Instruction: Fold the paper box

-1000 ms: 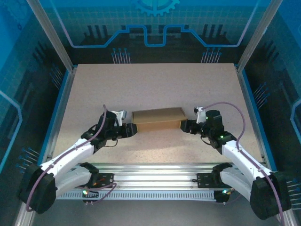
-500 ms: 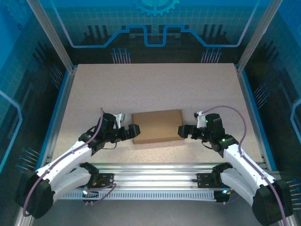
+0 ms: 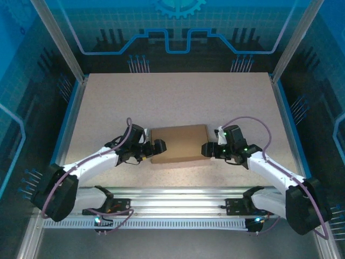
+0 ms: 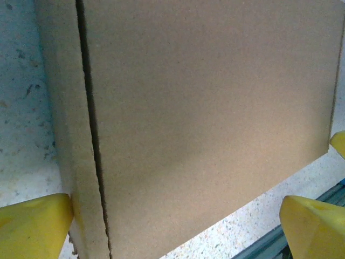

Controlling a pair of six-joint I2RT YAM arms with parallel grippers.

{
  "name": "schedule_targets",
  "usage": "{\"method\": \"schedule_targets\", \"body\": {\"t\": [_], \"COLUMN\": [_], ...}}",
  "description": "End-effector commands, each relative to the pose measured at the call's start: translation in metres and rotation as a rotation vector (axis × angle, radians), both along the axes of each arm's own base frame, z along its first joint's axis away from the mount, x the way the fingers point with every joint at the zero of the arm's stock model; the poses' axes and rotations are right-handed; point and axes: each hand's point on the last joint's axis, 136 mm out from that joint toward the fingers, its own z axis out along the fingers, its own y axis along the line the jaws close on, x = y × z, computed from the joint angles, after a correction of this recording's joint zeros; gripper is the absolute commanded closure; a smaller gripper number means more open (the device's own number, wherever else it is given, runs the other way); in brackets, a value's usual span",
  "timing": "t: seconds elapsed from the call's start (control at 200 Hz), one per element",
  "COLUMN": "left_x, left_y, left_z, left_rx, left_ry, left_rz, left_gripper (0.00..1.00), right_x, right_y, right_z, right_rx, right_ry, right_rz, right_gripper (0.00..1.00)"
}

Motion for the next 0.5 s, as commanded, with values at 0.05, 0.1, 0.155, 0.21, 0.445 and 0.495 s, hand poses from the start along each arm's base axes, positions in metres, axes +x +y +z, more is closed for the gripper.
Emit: {"method": "schedule_targets", "body": {"t": [0.05, 0.1, 0.155, 0.21, 0.445, 0.495], "left_x": [0.017, 0.021, 0.025, 0.030, 0.041, 0.042], "left_y": [-0.022, -0.023, -0.023, -0.022, -0.015, -0.009], "left_z": [0.015, 0.015, 0.014, 0.012, 0.010, 0.014], "left_rx": [-0.060, -0.053, -0.035, -0.012, 0.049, 0.065], "left_ry": [-0.046, -0.053, -0.061, -0.066, -0.077, -0.103], "left_rz": [-0.029, -0.029, -0.029, -0.025, 0.018, 0.028], "left_gripper": [0.01, 0.01, 0.01, 0.01, 0.01, 0.01], "right_x": [-0.012, -0.013, -0.014, -0.014, -0.010, -0.009], "right_y": [0.012, 0.016, 0.020, 0.022, 0.021, 0.020], "right_z": [-0.010, -0.011, -0.013, -0.013, -0.003, 0.005], "right_rx": [-0.019, -0.009, -0.007, -0.009, -0.023, -0.021], "right_ry": [0.033, 0.035, 0.036, 0.034, -0.009, -0.045], "right_rz": [0.036, 0.049, 0.061, 0.065, 0.066, 0.066], "right_gripper": [0.38, 0.39, 0.39, 0.39, 0.37, 0.36]}}
